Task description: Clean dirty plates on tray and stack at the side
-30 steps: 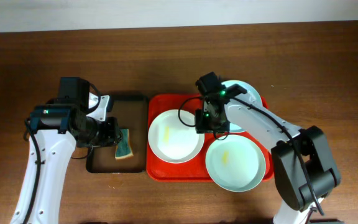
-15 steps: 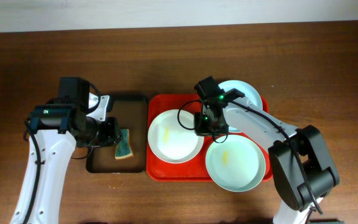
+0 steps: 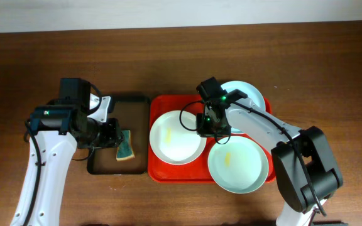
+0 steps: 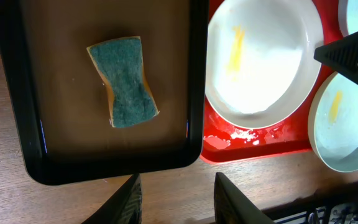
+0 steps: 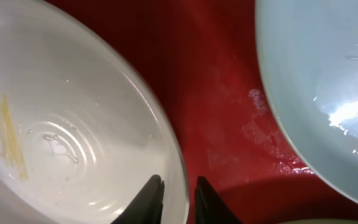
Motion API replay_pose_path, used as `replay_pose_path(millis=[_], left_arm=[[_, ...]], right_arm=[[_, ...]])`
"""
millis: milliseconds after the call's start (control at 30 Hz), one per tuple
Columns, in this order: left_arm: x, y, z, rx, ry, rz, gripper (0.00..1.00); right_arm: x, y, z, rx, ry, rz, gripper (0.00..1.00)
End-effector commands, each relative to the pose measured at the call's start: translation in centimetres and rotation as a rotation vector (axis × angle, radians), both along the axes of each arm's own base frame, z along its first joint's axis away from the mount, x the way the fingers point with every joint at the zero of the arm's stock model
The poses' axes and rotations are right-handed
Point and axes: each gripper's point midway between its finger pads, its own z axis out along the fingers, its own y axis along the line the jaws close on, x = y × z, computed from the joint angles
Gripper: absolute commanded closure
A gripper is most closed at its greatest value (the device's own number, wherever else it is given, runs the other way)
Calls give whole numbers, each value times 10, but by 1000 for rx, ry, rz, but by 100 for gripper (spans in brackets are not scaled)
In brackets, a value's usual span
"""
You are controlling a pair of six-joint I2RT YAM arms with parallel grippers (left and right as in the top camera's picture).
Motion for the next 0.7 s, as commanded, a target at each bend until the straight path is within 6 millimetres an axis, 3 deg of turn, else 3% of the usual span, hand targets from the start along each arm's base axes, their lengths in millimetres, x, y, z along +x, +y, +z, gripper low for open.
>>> replay_pose_path(millis=[0,200,267,467,533,667], left_arm=[[-1,3,-3,5,12,19,64],[-2,3,-3,5,14,19,65],[-1,3,-3,5,14,19,65],[-2,3,-3,5,14,19,64],[-1,3,-3,8,11,20,66],[2,20,-12,100,41,121,67]], right_arm=[[-4,0,-6,-13,12,8,80],[-7,-1,-12,-10,18,8,80],[-7,1,-11,2,18,1,88],[-11,-1,-14,-4,34,-15,86],[-11,-1,-14,-3,34,-16,96],[-11,-1,-14,-2,34,-16,96]])
